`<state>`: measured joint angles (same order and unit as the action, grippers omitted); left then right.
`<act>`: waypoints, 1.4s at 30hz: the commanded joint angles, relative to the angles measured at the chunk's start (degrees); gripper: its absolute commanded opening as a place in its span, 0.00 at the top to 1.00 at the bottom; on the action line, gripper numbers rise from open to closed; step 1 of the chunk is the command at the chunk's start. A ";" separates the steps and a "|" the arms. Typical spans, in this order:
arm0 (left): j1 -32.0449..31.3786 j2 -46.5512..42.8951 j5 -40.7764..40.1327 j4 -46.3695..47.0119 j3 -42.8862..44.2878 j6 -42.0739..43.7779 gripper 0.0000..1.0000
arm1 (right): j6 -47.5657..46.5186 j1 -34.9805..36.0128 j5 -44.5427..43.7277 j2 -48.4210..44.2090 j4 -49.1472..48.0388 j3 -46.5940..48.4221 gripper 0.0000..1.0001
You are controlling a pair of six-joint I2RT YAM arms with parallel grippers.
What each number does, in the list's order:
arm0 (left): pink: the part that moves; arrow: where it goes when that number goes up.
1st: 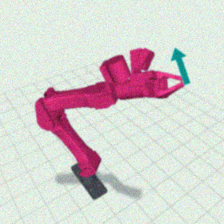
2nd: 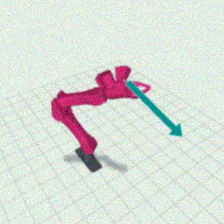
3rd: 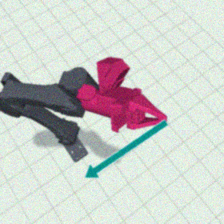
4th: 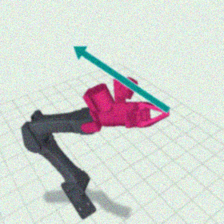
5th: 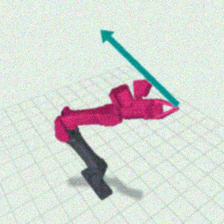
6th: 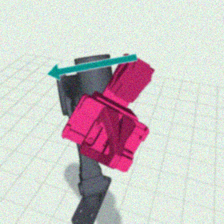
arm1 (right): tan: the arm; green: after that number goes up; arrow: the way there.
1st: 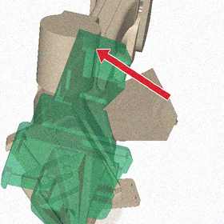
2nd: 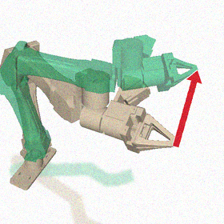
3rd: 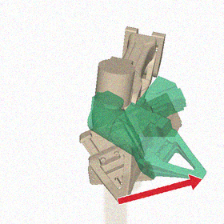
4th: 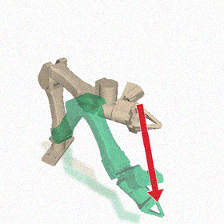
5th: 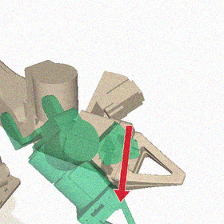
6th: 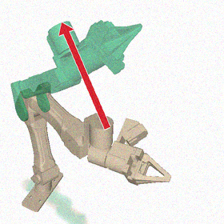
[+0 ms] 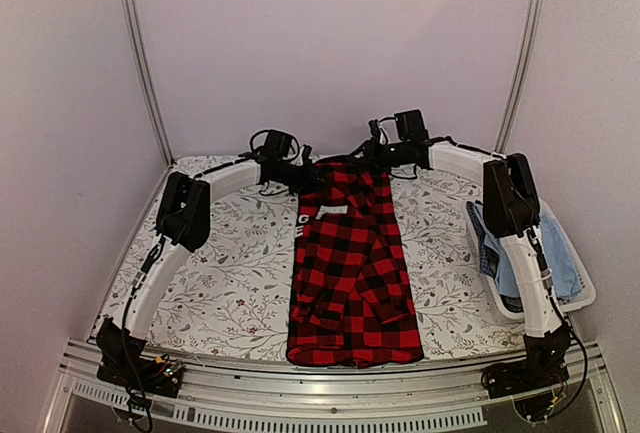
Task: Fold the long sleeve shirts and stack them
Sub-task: Smooth out the rectangle-folded shirt at the center of the board, then move the rectangle-folded shirt to the center of the board.
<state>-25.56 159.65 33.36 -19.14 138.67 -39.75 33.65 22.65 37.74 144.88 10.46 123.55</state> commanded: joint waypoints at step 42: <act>-2.76 -20.27 -21.77 1.48 -35.23 1.85 0.84 | -8.66 9.42 -17.64 -65.23 1.11 -74.69 0.52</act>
<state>-28.08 136.92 15.42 -14.83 101.47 -37.45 24.49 31.62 21.23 80.88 12.49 49.74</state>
